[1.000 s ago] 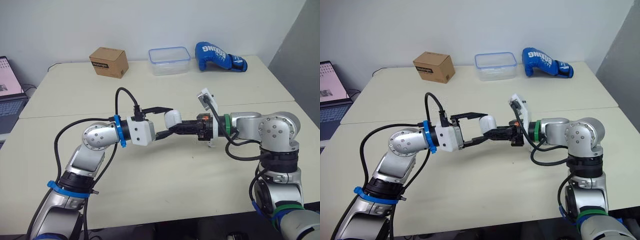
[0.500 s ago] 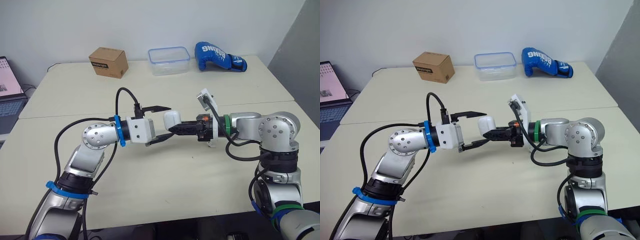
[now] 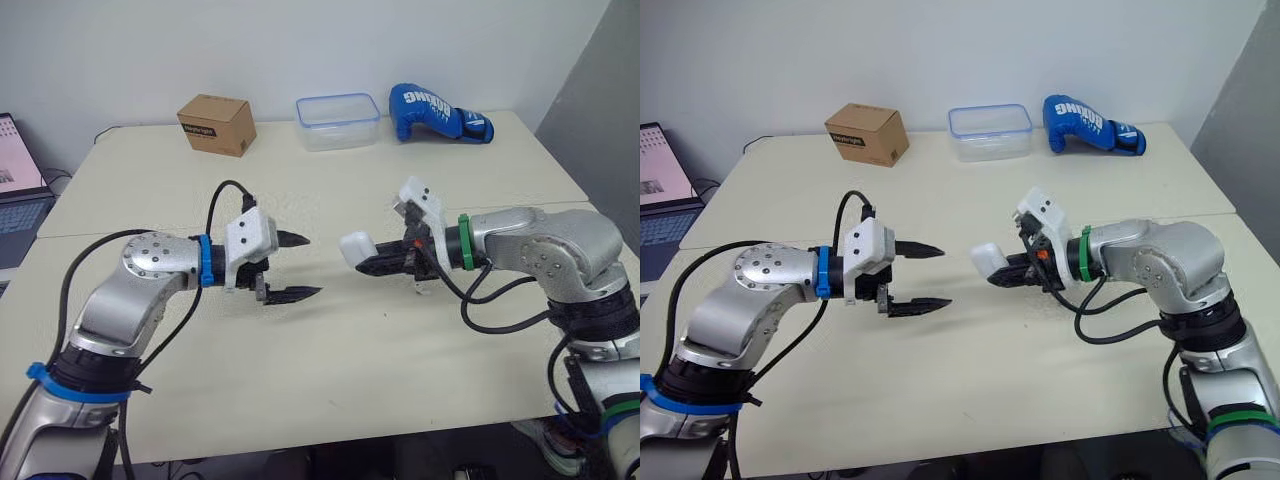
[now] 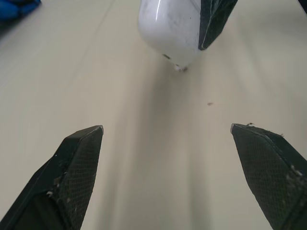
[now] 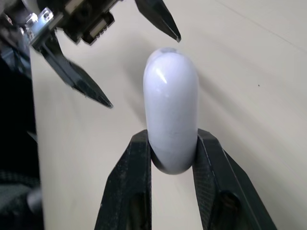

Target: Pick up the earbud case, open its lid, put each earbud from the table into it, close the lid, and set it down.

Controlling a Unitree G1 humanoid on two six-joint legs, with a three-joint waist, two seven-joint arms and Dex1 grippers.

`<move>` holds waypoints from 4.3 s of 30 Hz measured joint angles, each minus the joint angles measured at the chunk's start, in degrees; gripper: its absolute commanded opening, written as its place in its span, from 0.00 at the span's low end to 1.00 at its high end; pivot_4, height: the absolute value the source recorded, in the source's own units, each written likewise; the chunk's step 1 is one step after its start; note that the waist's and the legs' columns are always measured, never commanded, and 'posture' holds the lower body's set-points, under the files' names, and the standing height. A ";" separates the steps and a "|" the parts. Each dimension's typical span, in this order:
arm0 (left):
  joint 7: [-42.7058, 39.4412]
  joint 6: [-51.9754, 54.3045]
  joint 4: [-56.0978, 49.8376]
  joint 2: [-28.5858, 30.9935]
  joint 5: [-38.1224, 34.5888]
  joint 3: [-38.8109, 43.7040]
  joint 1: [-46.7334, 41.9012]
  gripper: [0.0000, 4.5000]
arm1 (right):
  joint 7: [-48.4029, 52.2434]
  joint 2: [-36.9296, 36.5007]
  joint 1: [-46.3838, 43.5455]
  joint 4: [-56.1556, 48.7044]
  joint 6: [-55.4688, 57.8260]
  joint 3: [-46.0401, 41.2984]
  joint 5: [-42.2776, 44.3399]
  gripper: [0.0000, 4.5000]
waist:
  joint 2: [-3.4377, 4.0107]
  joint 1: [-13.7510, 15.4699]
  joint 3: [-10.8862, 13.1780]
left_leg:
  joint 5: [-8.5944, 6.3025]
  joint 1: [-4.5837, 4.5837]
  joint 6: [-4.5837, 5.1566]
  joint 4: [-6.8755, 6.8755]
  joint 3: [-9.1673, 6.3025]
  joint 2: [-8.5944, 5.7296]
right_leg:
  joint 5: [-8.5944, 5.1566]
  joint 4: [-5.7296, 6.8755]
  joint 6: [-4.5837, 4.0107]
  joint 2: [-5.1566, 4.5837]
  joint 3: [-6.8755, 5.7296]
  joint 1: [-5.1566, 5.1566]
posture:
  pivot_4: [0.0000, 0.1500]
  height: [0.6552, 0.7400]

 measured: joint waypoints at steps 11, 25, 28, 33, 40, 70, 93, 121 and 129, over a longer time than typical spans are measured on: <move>-2.61 9.67 3.42 -1.84 -0.69 -5.44 -9.11 0.95 | 17.83 -6.28 -6.15 0.23 -19.42 17.23 -20.64 0.17 | -0.03 -0.05 0.02 | 0.02 -0.02 -0.04 0.02 0.03 0.01 | 0.00 -0.02 0.00 0.00 0.03 -0.02 | 1.00 0.89; -5.72 6.98 6.86 -4.10 4.51 -10.49 -11.82 0.52 | 22.51 -0.58 -11.98 4.65 -13.92 20.67 -27.36 0.17 | -0.03 -0.02 0.02 | 0.02 -0.08 -0.05 0.03 -0.02 0.00 | 0.01 -0.01 -0.01 0.00 0.00 -0.06 | 1.00 0.89; -6.68 6.92 6.83 -4.10 5.24 -11.20 -11.81 0.52 | 22.91 0.14 -12.99 5.97 -12.35 21.47 -28.50 0.17 | -0.03 -0.02 0.02 | 0.02 -0.09 -0.05 0.04 -0.02 0.00 | 0.01 -0.01 -0.01 -0.01 0.00 -0.06 | 1.00 0.89; -6.85 6.63 6.83 -4.71 5.81 -11.42 -11.82 0.52 | 23.89 1.81 -13.94 7.48 -10.65 22.43 -28.89 0.17 | -0.03 -0.03 0.02 | 0.03 -0.08 -0.05 0.04 -0.02 0.00 | 0.01 0.00 -0.01 -0.01 0.01 -0.07 | 1.00 0.89; -6.70 5.10 8.24 -6.75 7.26 -11.72 -12.43 0.52 | 23.76 4.49 -15.88 8.52 -8.09 22.81 -29.60 0.17 | -0.02 -0.03 0.02 | 0.03 -0.09 -0.05 0.05 -0.04 -0.01 | 0.01 0.02 -0.02 -0.01 0.00 -0.09 | 1.00 0.89; -7.85 4.46 10.28 -9.02 9.15 -11.79 -13.35 0.17 | 23.62 7.33 -17.30 12.27 -5.49 24.07 -31.02 0.17 | -0.02 -0.07 0.02 | 0.03 -0.10 -0.06 0.06 -0.06 -0.02 | 0.01 0.03 -0.02 -0.02 0.00 -0.11 | 1.00 0.89; -3.74 -0.69 10.39 -9.51 8.05 -5.64 -7.50 0.17 | 22.49 0.80 -6.80 3.93 -11.29 11.49 -27.16 0.55 | -0.03 0.08 0.01 | 0.03 -0.12 -0.06 0.07 -0.05 -0.02 | 0.01 0.01 -0.02 -0.04 -0.02 -0.10 | 1.00 0.89; -5.50 -17.92 20.46 -23.32 -0.73 4.06 1.78 0.17 | -1.65 14.33 14.69 -5.83 -14.39 -11.50 -13.64 0.55 | -0.03 0.11 0.00 | 0.03 -0.08 -0.06 0.10 -0.03 -0.05 | 0.03 0.03 -0.05 -0.07 0.01 -0.05 | 1.00 0.89; -5.80 -16.44 20.47 -23.83 -1.45 3.95 0.42 0.17 | -1.44 13.01 15.07 -6.45 -14.70 -10.20 -12.63 0.55 | -0.03 0.10 -0.01 | 0.03 -0.08 -0.06 0.10 -0.03 -0.05 | 0.03 0.03 -0.05 -0.07 0.01 -0.04 | 1.00 0.89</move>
